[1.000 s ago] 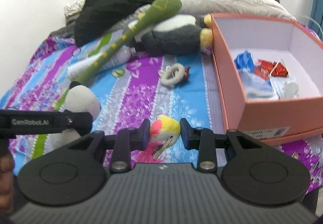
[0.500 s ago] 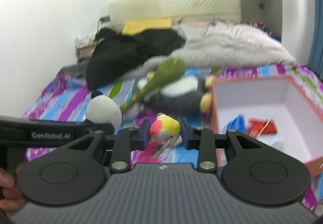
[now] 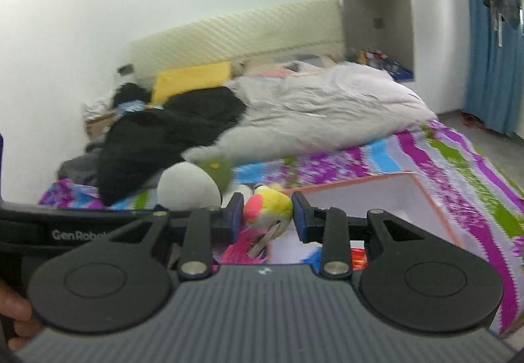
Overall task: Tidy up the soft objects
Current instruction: 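Lift the panda plush and feathered ball and carry both over the pink box, then open both grippers to drop the panda plush and feathered ball into the box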
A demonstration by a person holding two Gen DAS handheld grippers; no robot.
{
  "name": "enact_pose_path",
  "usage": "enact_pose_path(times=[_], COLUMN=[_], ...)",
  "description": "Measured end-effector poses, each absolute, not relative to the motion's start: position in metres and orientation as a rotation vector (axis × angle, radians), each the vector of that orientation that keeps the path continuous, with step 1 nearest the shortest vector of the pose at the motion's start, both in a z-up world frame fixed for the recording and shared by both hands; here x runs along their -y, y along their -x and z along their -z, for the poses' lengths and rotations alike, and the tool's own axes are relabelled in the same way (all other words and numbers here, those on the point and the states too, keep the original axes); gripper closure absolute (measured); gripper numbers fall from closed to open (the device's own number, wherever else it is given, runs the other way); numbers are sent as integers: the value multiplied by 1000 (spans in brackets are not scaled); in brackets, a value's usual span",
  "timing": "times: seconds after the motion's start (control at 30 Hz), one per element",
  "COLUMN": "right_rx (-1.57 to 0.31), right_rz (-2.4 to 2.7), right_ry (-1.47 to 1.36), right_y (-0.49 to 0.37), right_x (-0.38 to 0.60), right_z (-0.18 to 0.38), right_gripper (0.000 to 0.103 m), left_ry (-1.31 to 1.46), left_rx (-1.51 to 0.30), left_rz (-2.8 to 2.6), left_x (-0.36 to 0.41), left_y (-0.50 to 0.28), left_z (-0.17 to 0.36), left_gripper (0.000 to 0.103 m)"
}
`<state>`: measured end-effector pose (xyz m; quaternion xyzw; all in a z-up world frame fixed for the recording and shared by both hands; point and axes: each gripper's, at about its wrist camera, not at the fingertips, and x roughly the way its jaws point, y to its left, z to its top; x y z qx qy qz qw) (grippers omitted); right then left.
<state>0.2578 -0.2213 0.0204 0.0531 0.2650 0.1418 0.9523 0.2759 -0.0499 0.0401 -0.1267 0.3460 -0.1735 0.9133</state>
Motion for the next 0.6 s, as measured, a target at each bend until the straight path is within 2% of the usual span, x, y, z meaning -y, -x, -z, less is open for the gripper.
enact_pose_path(times=[0.3,0.6], right_rx=[-807,-973], right_rz=[-164,-81], right_ry=[-167,-182], right_y=[-313,-343], right_x=[283,315], right_z=[37,101], right_gripper=[68,68], left_ry=[270,167], left_rx=[-916,-1096], left_rz=[438,437], left_x=[104,143], left_y=[-360,-387], left_z=[1,69], left_gripper=[54,54])
